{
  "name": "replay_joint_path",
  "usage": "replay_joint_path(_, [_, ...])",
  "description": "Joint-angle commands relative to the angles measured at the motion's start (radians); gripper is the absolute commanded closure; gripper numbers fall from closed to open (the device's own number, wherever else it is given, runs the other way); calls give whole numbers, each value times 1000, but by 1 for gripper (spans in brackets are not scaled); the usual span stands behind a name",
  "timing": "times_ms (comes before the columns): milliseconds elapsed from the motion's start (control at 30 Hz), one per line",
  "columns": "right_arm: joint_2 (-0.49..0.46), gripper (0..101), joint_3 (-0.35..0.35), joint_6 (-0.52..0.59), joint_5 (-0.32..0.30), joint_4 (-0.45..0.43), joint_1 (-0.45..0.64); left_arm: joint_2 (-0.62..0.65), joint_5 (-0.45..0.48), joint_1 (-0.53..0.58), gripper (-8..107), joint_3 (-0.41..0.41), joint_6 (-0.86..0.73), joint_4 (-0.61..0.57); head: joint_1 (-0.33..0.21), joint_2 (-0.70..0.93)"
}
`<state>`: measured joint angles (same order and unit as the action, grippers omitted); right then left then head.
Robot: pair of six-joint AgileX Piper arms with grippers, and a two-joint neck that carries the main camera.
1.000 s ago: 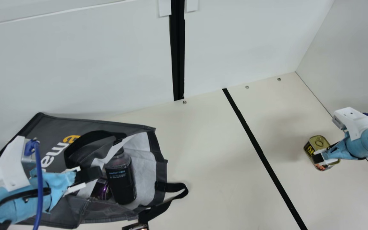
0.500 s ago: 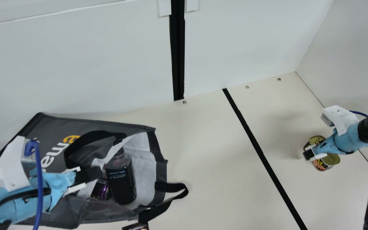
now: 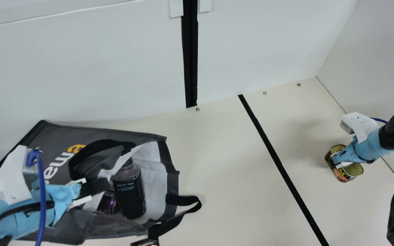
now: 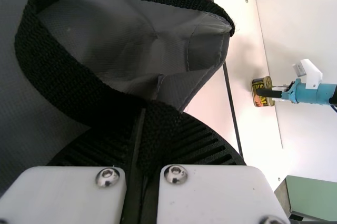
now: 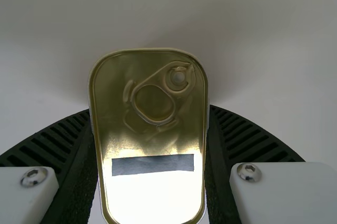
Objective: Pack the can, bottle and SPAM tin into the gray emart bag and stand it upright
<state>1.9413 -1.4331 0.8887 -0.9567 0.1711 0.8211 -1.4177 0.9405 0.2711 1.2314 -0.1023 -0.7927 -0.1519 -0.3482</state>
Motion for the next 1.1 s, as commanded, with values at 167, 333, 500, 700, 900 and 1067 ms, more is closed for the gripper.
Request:
replay_joint_path(167, [-26,101,-14,46,-38,43,-2,0,0,0,107,0,0,0,-23,-1])
replay_joint_path(333, [-57,101,-14,88,-57,70,-5,0,0,0,107,0,0,0,-23,-1])
replay_joint_path(500, [-98,101,-5,125,-75,90,-14,0,0,0,107,0,0,0,-23,-1])
replay_joint_path(700, [-158,101,23,172,-94,105,-28,0,0,0,107,0,0,0,-23,-1])
replay_joint_path(900, [-234,101,73,226,-111,119,-48,0,0,0,107,0,0,0,-23,-1])
replay_joint_path(1067, [-304,101,128,263,-123,129,-70,0,0,0,107,0,0,0,-23,-1])
